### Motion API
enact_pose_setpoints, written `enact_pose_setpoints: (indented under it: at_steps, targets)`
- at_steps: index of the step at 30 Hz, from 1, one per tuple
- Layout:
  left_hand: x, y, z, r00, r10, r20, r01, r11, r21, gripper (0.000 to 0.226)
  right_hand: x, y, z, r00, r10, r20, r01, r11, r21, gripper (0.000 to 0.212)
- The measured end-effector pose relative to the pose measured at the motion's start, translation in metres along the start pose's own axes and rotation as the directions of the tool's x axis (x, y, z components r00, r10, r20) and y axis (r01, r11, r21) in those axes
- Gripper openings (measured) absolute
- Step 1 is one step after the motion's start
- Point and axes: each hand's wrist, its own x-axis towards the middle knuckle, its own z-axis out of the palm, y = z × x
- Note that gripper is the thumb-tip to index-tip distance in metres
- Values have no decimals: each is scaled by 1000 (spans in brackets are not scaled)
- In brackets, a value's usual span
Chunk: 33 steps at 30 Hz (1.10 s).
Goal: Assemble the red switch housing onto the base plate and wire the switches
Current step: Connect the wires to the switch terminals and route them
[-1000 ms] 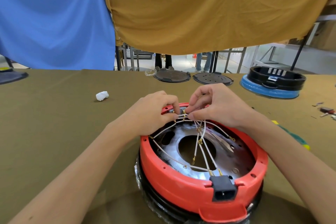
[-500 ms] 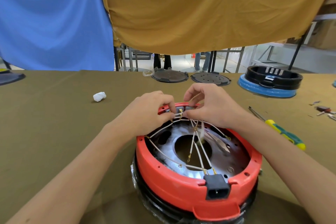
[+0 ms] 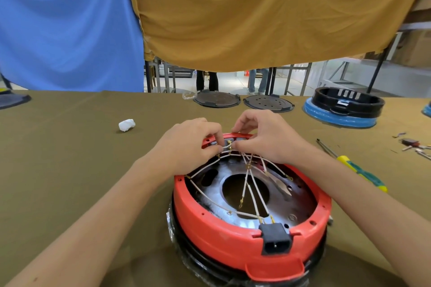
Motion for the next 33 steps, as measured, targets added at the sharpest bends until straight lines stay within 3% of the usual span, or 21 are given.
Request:
enact_pose_setpoints:
  at_steps: [6,12,19,21,25,33]
  targets:
    - [-2,0,-2,1000,-7,25,7,1000,-30,15,-4,2,-7,1000,-8,-22,9,998,69,27]
    - [-5,0,-7,997,-18,73,16,1000,23,18,-9,1,-18,987,14,-159,-1,996,85,10]
    - [-8,1,-9,996,40,77,-37,998,-41,26,-16,3,-26,996,11,84,-13,1000,13,7]
    - [-7,6,-8,991,93,92,-81,988,-130,26,-17,3,-24,997,9,82,-5,999,-45,12]
    - [-3,8,-4,983,106,147,-90,990,-111,17,-18,0,-17,998,-14,69,25,988,-152,14]
    - [-3,7,0,987,94,134,-76,988,-137,13,-19,-2,-15,999,0,42,6,991,-137,9]
